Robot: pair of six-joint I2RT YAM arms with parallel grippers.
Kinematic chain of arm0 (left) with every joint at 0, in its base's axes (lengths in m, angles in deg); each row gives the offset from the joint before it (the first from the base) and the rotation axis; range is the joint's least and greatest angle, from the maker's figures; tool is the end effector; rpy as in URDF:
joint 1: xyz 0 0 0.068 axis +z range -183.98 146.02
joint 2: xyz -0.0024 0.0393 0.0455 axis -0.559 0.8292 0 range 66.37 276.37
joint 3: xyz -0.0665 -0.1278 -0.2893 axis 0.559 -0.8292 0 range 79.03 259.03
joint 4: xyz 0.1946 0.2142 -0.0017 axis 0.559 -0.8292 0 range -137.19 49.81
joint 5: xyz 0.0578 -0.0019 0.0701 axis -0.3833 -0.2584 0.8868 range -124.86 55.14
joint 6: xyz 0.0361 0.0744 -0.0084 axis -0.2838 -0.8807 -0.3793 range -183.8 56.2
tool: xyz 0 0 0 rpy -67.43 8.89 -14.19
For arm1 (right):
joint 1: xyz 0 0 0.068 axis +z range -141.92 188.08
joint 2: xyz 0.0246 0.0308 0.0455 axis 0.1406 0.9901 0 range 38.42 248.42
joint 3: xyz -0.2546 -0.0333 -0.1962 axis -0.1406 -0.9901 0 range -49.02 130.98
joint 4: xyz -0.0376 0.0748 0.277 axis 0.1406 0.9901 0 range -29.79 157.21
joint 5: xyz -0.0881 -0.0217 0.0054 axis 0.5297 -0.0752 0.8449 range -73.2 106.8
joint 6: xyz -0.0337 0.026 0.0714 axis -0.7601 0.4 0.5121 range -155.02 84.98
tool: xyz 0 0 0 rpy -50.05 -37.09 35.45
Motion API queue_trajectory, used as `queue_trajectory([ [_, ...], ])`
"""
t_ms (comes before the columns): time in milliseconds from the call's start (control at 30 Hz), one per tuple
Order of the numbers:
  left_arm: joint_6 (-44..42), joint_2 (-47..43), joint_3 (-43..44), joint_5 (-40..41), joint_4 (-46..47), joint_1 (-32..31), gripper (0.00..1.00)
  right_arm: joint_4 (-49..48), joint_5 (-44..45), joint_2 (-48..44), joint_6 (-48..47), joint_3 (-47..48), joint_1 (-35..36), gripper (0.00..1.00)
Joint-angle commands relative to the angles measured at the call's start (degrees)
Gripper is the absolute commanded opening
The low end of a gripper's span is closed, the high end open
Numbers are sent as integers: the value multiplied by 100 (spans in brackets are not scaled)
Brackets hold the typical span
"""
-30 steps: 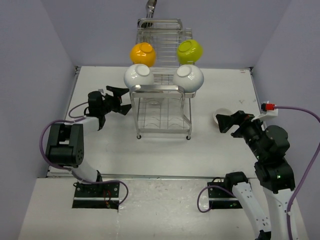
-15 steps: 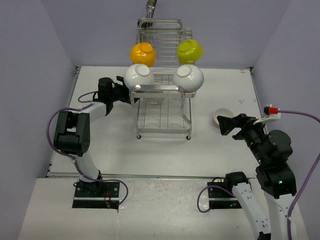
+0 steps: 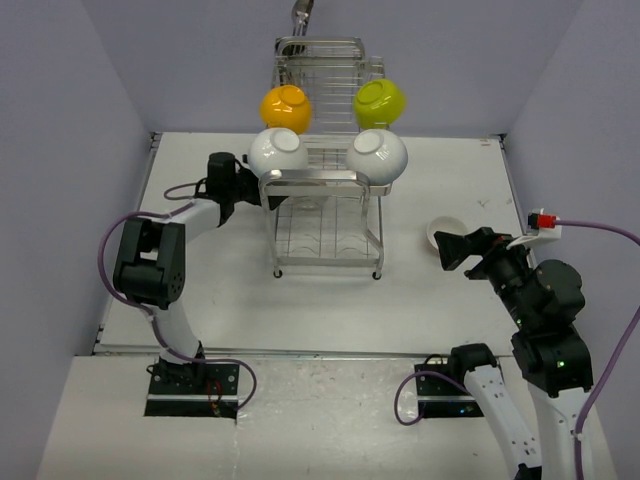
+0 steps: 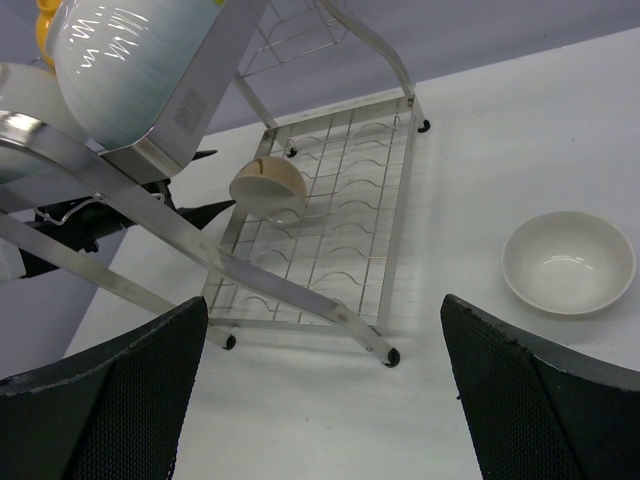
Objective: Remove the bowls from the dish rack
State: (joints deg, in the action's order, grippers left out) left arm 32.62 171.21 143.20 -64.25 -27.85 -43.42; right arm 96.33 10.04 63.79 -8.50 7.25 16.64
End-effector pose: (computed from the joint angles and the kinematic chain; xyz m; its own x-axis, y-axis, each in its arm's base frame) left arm 0.4568 -0.1119 0.2201 -0.5131 -0.7924 0.3298 -0.5288 -0.0108 -0.8487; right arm 0.0827 0.0212 0.4280 -0.1982 0.4186 -0.8863 -0.1958 0.8691 0.4543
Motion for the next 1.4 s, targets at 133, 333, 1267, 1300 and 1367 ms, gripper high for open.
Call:
queue_trajectory([
  [133, 52, 195, 298, 231, 243, -261, 74, -114, 26, 48, -77, 130, -21, 99],
  [333, 35, 186, 299, 460, 164, -358, 60, -105, 26, 30, -95, 139, -21, 99],
  [1267, -36, 63, 387, 1216, -337, -604, 27, -140, 44, -67, -86, 68, -3, 99],
  [1300, -36, 63, 369, 1216, -337, -604, 26, -131, 52, -67, -86, 77, -3, 99],
  [1367, -45, 46, 343, 1216, -346, -604, 22, -140, 44, -84, -86, 60, -3, 99],
])
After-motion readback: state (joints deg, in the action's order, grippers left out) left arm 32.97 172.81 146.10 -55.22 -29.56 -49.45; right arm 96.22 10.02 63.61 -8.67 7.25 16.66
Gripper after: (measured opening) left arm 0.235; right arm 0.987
